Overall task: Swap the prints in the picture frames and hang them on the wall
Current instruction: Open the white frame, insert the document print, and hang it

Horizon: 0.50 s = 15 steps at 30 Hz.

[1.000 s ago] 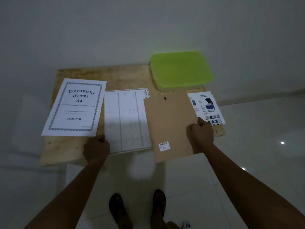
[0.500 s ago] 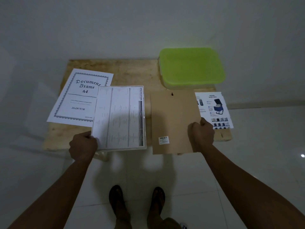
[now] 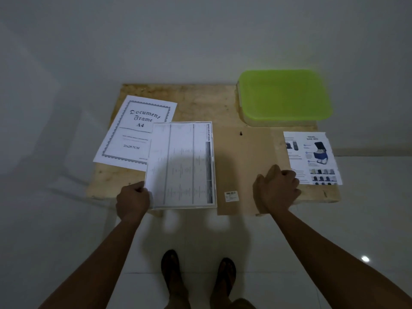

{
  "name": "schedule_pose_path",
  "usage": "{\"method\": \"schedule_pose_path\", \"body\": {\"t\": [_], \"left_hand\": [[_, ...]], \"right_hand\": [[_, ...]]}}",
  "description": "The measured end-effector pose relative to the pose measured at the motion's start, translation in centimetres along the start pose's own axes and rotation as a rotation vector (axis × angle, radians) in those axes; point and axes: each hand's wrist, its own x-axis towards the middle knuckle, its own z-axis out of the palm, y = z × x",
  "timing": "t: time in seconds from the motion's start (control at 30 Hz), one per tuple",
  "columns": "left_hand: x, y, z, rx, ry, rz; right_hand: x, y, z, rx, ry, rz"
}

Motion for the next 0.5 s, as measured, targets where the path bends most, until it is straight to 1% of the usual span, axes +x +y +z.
{"method": "schedule_pose_path", "body": {"t": [0.1, 0.17, 0.23, 0.3, 0.37, 0.43, 0.5], "left_hand": [[0.4, 0.0, -0.9, -0.047, -0.038, 0.018], [1.2, -0.1, -1.8, -0.115, -0.056, 0.016], [2.5, -0.1, -3.0, -0.152, -0.038, -0.003], [4.6, 0.0, -4.4, -0.145, 0.011, -0.018], [7.5, 0.0, -5.6, -0.109, 0.063, 0.017], [11.0, -0.3, -6.3, -0.047, 0.101, 0.101], [14.0, -0.9, -6.4, 0.01, 0.106, 0.135]], "right_hand": [[-1.2, -2.9, -0.5, 0.106, -0.016, -0.107], [-2.0, -5.7, -0.4, 0.17, -0.066, -0.228], [-3.1, -9.0, 0.3, 0.204, -0.135, -0.335], [-4.4, -12.6, 1.3, 0.202, -0.148, -0.443], [-5.6, -15.8, 2.4, 0.184, -0.149, -0.521], [-6.5, -18.4, 3.7, 0.127, -0.175, -0.559], [-7.3, -20.3, 5.1, 0.061, -0.234, -0.567]]}}
